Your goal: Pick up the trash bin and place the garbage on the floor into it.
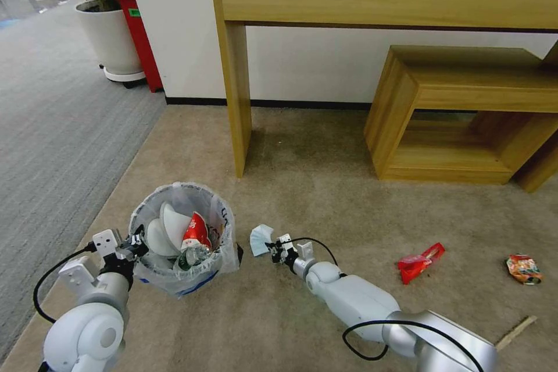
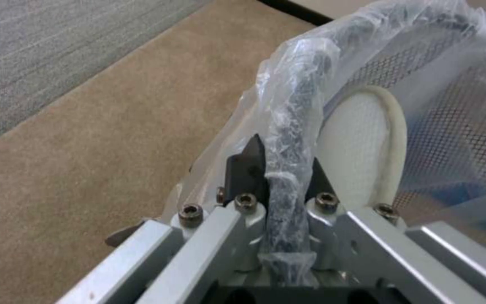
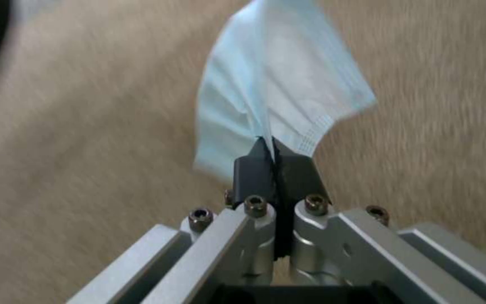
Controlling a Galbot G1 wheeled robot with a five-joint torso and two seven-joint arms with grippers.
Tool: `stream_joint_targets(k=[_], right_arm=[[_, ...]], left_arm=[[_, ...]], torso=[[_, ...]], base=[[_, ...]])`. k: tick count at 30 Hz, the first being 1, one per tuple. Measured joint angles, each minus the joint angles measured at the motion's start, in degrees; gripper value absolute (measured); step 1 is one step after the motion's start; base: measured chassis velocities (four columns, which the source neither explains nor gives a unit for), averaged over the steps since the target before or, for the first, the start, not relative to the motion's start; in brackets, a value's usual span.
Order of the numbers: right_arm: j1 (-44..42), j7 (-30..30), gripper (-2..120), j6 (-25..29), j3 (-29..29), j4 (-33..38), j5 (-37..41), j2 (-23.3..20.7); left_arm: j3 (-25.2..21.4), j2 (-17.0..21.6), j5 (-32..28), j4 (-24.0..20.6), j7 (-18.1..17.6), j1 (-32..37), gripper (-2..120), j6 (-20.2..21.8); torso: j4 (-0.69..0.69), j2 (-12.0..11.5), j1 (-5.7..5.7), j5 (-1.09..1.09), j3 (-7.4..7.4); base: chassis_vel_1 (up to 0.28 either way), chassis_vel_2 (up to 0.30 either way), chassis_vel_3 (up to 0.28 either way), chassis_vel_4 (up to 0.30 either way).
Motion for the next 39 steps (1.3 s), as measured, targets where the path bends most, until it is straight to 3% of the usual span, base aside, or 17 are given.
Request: stream_joint_targets(k=[8, 12, 14, 15, 18, 22, 26, 33, 39], right_arm=[[-1.4, 1.0, 0, 2.4, 1.4, 11.7, 2.6, -5.5], [-2.6, 1.2, 0, 3.0, 3.2, 18.7, 3.6, -9.9], [-3.6, 0.5, 0, 4.7, 5.1, 26.0, 4.3, -15.6], [-3.6, 0.5, 0, 4.7, 5.1, 26.0, 4.3, -15.6], [-4.0, -2.7, 0, 7.6, 6.1, 33.7, 5.6, -20.5], [-3.5, -7.9, 0, 9.5, 5.6, 39.3, 7.4, -23.0], [-1.9, -11.6, 0, 9.9, 3.5, 44.1, 8.6, -24.3], [1.3, -11.9, 0, 9.6, -2.7, 51.6, 9.5, -25.0], [4.5, -10.9, 0, 8.7, -8.1, 52.5, 9.7, -23.7]], left_arm=[[0.6, 0.5, 0.2, 2.7, 0.0, -1.1, 2, 0.1], [1.1, 0.7, 0.2, 3.9, -0.1, -1.8, 2, 0.2], [1.6, 0.7, 0.3, 4.8, -0.1, -2.2, 2, 0.3], [1.6, 0.7, 0.3, 4.8, -0.1, -2.2, 2, 0.3], [2.1, 0.7, 0.7, 5.5, 0.0, -2.6, 2, 0.4], [2.4, 0.8, 0.7, 5.4, 0.0, -2.6, 2, 0.6], [2.5, 1.3, 0.5, 4.7, -0.1, -2.6, 2, 1.0], [2.1, 1.8, 0.0, 3.4, -0.4, -2.5, 2, 1.3], [1.9, 1.9, -0.4, 2.0, -0.7, -2.3, 2, 1.7]], torso=[[0.01, 0.0, 0.00, 0.00, 0.00], [0.01, 0.0, 0.00, 0.00, 0.00], [-0.02, 0.0, 0.00, -0.01, 0.00], [-0.02, 0.0, 0.00, -0.01, 0.00], [-0.01, 0.0, 0.00, 0.00, 0.00], [0.00, 0.0, 0.00, 0.00, 0.00], [0.01, 0.0, 0.00, 0.00, 0.00], [0.01, 0.0, 0.00, 0.00, 0.00], [0.00, 0.0, 0.00, -0.01, 0.00]], base=[[0.000, 0.000, 0.000, 0.000], [0.000, 0.000, 0.000, 0.000], [0.000, 0.000, 0.000, 0.000], [0.000, 0.000, 0.000, 0.000], [0.000, 0.000, 0.000, 0.000], [0.000, 0.000, 0.000, 0.000], [0.000, 0.000, 0.000, 0.000], [0.000, 0.000, 0.000, 0.000], [0.000, 0.000, 0.000, 0.000]])
